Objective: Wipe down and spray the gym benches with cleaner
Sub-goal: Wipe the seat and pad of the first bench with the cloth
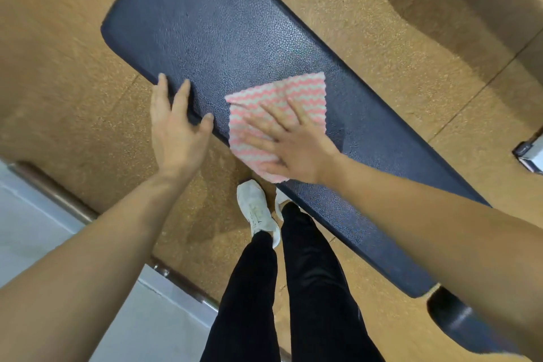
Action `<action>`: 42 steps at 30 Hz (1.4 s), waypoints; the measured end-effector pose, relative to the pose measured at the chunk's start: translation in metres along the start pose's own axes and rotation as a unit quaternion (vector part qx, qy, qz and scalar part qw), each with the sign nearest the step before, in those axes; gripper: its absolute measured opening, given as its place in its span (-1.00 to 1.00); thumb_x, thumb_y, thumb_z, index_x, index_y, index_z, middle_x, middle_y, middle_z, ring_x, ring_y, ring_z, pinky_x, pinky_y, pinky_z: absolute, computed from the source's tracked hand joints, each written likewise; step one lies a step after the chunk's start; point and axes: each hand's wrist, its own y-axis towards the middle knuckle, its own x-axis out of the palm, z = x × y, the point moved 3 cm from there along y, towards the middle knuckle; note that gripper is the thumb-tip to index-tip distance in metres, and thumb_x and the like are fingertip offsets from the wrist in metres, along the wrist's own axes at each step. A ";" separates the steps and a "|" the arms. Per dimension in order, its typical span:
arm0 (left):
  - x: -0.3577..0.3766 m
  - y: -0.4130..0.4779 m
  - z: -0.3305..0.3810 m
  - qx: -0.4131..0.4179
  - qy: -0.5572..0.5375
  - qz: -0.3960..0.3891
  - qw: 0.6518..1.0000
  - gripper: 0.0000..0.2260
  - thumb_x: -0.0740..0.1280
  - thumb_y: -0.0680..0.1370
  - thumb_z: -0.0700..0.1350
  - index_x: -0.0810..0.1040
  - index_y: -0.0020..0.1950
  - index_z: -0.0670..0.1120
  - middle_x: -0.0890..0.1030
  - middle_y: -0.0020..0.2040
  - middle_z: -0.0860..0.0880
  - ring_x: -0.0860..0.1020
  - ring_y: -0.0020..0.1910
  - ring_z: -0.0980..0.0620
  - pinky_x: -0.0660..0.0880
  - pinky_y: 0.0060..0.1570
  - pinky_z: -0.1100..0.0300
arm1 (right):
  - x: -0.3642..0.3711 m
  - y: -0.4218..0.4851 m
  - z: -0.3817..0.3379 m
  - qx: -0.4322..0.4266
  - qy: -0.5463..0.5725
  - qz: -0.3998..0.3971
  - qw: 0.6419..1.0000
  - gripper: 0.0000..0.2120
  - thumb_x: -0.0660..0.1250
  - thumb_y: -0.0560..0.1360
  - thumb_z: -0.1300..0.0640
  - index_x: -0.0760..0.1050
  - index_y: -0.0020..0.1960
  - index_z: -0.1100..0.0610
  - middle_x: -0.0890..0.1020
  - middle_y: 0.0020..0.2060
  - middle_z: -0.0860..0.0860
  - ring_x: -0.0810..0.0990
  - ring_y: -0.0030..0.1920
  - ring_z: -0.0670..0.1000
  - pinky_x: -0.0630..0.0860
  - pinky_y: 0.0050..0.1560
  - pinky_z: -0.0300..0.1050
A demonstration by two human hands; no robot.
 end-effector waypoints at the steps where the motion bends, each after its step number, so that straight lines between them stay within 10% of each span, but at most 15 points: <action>1: 0.001 0.006 -0.001 0.000 0.006 -0.010 1.000 -0.38 0.44 0.57 0.00 0.36 0.61 -0.02 0.11 0.70 -0.10 0.07 0.68 -0.12 0.13 0.63 -0.03 | -0.001 0.003 0.015 -0.004 0.000 0.004 1.000 -0.32 -0.10 0.59 -0.38 -0.11 0.63 -0.17 -0.06 0.63 -0.05 -0.02 0.63 0.22 -0.12 0.55 0.36; 11: -0.002 0.016 -0.006 -0.007 0.024 -0.037 0.999 -0.40 0.47 0.57 0.08 0.41 0.58 0.03 0.14 0.70 -0.08 0.08 0.68 -0.11 0.26 0.57 -0.05 | -0.019 0.040 0.086 0.340 0.126 0.023 0.932 -0.27 -0.03 0.61 -0.36 -0.10 0.66 -0.06 -0.08 0.66 0.07 -0.12 0.63 0.22 -0.19 0.54 0.39; 27: -0.033 0.038 -0.019 0.084 0.014 0.009 0.996 -0.70 0.39 0.59 -0.14 0.66 0.31 -0.11 0.57 0.43 -0.07 0.54 0.39 -0.10 0.45 0.40 -0.03 | -0.012 0.058 -0.001 0.096 0.116 0.037 0.988 -0.31 0.09 0.58 -0.40 0.09 0.63 -0.16 0.05 0.65 0.00 -0.05 0.63 0.27 -0.06 0.44 0.56; 42: -0.073 0.144 -0.031 0.034 0.065 -0.039 0.997 -0.34 0.40 0.59 0.10 0.29 0.64 -0.06 0.20 0.66 -0.19 0.18 0.64 -0.16 0.15 0.61 0.00 | -0.047 0.134 0.056 0.479 0.162 0.030 0.862 -0.27 -0.03 0.58 -0.43 0.03 0.64 -0.13 0.02 0.65 0.09 -0.05 0.62 0.30 -0.08 0.46 0.53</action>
